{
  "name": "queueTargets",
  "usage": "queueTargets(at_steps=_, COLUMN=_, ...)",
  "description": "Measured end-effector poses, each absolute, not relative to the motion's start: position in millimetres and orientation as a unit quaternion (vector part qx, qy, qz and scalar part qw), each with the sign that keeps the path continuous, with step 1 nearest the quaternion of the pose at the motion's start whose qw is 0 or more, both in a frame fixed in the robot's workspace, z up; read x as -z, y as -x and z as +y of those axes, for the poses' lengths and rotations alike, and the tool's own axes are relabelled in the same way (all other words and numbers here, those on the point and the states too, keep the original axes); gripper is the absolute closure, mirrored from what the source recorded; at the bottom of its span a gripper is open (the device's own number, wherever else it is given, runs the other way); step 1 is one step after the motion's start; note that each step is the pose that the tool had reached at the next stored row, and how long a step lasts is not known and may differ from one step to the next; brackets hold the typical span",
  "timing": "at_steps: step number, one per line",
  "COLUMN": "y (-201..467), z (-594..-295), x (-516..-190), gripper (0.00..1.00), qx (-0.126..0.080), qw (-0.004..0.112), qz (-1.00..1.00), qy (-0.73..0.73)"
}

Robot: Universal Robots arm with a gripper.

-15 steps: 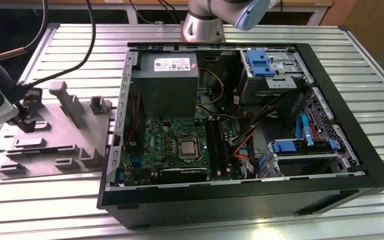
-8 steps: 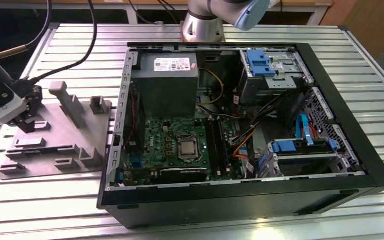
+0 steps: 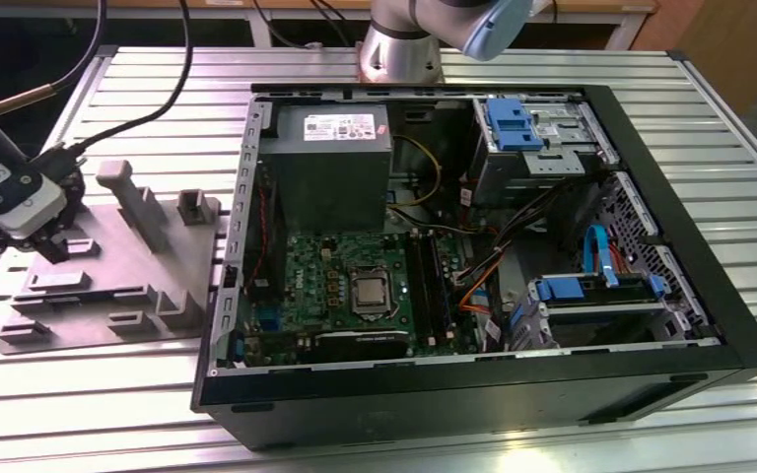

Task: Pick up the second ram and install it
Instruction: 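Pick up the second ram and move it above second insertion slot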

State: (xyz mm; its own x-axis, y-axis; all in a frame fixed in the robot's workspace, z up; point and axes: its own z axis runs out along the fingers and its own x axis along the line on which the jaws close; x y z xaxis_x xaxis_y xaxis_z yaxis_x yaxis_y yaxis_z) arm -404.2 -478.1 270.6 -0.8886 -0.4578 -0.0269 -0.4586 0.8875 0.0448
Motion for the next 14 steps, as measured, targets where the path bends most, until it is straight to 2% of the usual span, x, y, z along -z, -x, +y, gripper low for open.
queueTargets(at_steps=14, y=404.2, z=-478.1, x=-266.0, gripper=0.90, qx=-0.026, qw=0.005, qz=0.934, qy=0.357)
